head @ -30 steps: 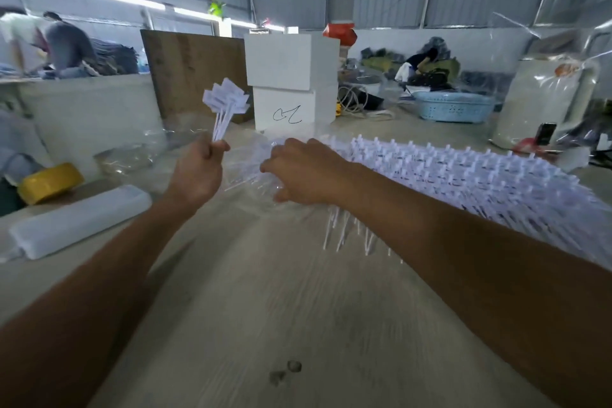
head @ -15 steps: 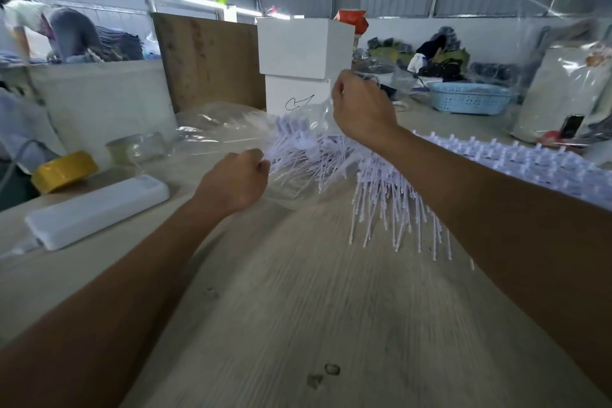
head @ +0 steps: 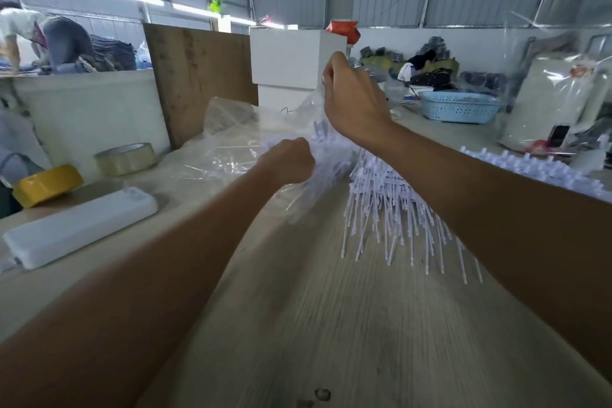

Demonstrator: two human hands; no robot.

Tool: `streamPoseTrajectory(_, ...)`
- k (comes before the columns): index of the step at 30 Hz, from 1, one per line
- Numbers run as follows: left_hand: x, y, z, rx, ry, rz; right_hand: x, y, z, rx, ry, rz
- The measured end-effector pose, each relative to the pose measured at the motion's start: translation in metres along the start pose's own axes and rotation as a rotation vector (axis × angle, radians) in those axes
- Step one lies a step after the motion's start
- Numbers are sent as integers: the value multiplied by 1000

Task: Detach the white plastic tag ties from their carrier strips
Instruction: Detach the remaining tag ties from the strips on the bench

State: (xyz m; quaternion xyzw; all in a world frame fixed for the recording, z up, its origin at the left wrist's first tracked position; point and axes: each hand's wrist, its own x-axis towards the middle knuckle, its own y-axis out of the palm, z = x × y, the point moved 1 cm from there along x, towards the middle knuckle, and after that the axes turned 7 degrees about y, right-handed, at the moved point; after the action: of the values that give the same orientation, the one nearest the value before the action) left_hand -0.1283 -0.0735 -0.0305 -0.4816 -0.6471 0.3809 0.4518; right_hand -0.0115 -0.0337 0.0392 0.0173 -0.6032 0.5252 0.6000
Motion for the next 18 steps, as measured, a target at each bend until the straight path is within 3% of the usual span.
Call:
streamPoseTrajectory(4, 2, 4, -9, -260, 25, 162, 2, 1, -5, 20, 28, 6)
streamPoseTrajectory(8, -3, -2, 13, -145, -56, 201, 7, -4, -24, 69, 181, -31)
streamPoseTrajectory(10, -4, -5, 41, -143, -121, 64, 7, -6, -34, 58, 222, -29)
streamPoseTrajectory(13, -10, -12, 82, -150, -184, -141, -5, -8, -42, -34, 141, -4)
streamPoseTrajectory(16, -17, -17, 104, -99, -206, -331, -19, -7, -45, -230, 5, 131)
streamPoseTrajectory(18, -23, -20, 109, -94, -218, -485, -24, -9, -43, -346, 11, 249)
